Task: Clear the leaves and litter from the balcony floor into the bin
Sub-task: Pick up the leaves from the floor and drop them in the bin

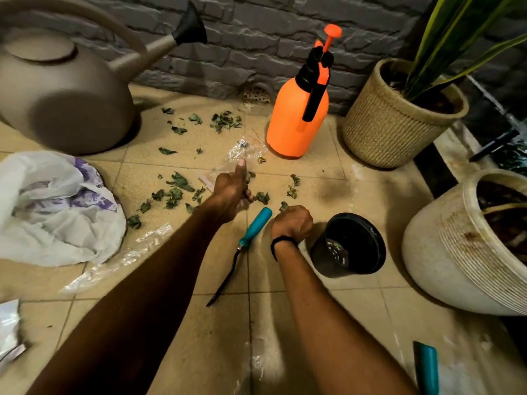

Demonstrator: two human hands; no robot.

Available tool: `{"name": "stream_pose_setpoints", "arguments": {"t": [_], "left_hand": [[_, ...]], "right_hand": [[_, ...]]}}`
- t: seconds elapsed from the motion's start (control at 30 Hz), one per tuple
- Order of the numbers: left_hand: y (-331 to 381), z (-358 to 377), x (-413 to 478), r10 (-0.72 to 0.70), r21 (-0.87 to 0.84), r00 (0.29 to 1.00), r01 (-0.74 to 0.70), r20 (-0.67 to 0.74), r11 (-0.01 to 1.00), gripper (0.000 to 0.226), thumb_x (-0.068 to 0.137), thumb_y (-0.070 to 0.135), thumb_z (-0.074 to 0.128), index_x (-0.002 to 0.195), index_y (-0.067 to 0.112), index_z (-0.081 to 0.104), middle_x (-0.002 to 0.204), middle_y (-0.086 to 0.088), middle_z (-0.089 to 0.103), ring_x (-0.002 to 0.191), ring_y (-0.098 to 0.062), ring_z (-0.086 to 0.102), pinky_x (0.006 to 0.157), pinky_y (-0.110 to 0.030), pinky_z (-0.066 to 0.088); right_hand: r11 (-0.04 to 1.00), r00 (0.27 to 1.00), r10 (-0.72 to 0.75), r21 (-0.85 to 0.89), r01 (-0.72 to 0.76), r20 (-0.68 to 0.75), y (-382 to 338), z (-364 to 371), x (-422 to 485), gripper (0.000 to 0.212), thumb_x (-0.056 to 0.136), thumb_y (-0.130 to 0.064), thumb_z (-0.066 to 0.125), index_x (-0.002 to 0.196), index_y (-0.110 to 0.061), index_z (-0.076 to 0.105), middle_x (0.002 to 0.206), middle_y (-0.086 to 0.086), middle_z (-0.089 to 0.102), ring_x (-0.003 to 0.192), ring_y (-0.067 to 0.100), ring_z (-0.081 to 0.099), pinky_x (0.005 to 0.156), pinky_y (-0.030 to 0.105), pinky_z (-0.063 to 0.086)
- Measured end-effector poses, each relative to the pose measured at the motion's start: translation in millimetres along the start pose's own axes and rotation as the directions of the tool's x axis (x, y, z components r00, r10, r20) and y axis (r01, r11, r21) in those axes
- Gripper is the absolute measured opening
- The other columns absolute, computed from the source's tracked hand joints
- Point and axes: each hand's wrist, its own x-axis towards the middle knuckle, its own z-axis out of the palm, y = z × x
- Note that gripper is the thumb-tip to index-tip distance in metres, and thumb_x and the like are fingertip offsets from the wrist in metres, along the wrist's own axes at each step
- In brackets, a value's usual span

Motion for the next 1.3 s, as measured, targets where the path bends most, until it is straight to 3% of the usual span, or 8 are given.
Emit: {"name": "stream_pose_setpoints", "arguments": {"t": [0.3,0.47,0.6,0.7,0.8,0.93,1.17,1.3], "left_hand": [[-8.1,-10.6,14.2,0.048,0.345,0.999,-0.038,-0.018,0.938,0.044,0.092,0.040,0.070,0.085,-0.004,0.068,0.064,-0.015,0.062,0.053,-0.023,0.060,0.060,-0.037,0.059],[-7.2,5.0,32.2,0.238,0.831,0.967,-0.208,0.094,0.515,0.033,0.089,0.036,0.073,0.095,0.006,0.060,0.089,-0.007,0.067,0.083,-0.025,0.062,0.074,-0.034,0.049],[-7.4,15.2,34.8,0.182,0.870,0.907,-0.417,0.380,0.261,0.045,0.094,0.045,0.062,0.122,0.010,0.054,0.104,-0.009,0.065,0.099,-0.026,0.058,0.072,-0.027,0.032],[-14.3,12.0,44.6,0.076,0.846,0.856,-0.517,0.512,0.132,0.107,0.062,0.092,0.031,0.122,0.008,0.055,0.093,-0.012,0.059,0.088,-0.026,0.054,0.070,-0.031,0.030],[-20.9,12.3,52.4,0.052,0.851,0.852,-0.523,0.521,0.049,0.088,0.073,0.080,0.043,0.119,0.005,0.053,0.094,-0.017,0.056,0.090,-0.030,0.055,0.069,-0.033,0.029],[-27.8,14.0,58.3,0.121,0.866,0.862,-0.499,0.492,0.028,0.036,0.102,0.035,0.052,0.116,0.002,0.055,0.110,-0.023,0.058,0.103,-0.037,0.056,0.076,-0.038,0.038],[-34.4,14.0,61.2,0.140,0.895,0.887,-0.446,0.439,0.021,0.033,0.103,0.030,0.049,0.124,0.006,0.053,0.123,-0.020,0.053,0.110,-0.037,0.053,0.086,-0.035,0.038],[-36.6,12.3,64.3,0.142,0.887,0.879,-0.461,0.455,0.009,0.032,0.104,0.025,0.047,0.126,0.002,0.051,0.122,-0.024,0.053,0.108,-0.040,0.055,0.088,-0.039,0.039]], "right_hand": [[0.988,0.993,-0.096,-0.113,0.103,0.068,-20.1,-13.3,5.2,0.025,0.095,-0.017,0.057,0.117,-0.007,0.062,0.120,0.019,0.056,0.108,0.036,0.056,0.077,0.031,0.042],[0.975,0.979,-0.129,-0.159,0.154,0.161,-18.8,-11.7,17.1,0.025,0.092,-0.009,0.059,0.116,-0.001,0.064,0.124,0.016,0.053,0.115,0.034,0.054,0.089,0.034,0.047],[0.977,0.993,-0.098,-0.186,0.108,0.060,-26.8,-16.5,23.1,0.017,0.092,-0.008,0.057,0.103,-0.003,0.070,0.108,0.017,0.068,0.099,0.032,0.065,0.068,0.026,0.040],[0.994,0.998,-0.051,-0.093,0.053,0.022,-37.0,-22.0,27.4,0.012,0.089,-0.011,0.064,0.095,-0.001,0.069,0.101,0.018,0.069,0.094,0.033,0.065,0.065,0.029,0.041],[0.998,0.998,-0.061,-0.021,0.061,-0.011,-52.4,-21.8,32.1,0.012,0.088,-0.004,0.061,0.097,0.000,0.067,0.103,0.018,0.068,0.092,0.030,0.063,0.065,0.027,0.040],[0.996,0.998,-0.055,-0.071,0.055,0.015,-79.6,-16.5,44.0,0.023,0.088,0.002,0.058,0.110,-0.004,0.064,0.119,0.020,0.061,0.109,0.034,0.060,0.080,0.035,0.052],[0.967,0.998,0.059,-0.251,-0.051,0.022,-89.4,10.2,60.0,0.071,0.084,-0.028,0.071,0.140,-0.011,0.031,0.136,0.021,0.032,0.116,0.037,0.042,0.096,0.041,0.049],[0.911,0.999,-0.031,-0.411,0.044,0.037,-77.4,18.0,61.3,0.055,0.090,-0.035,0.061,0.136,-0.016,0.039,0.131,0.019,0.036,0.115,0.037,0.040,0.097,0.040,0.043]]}}
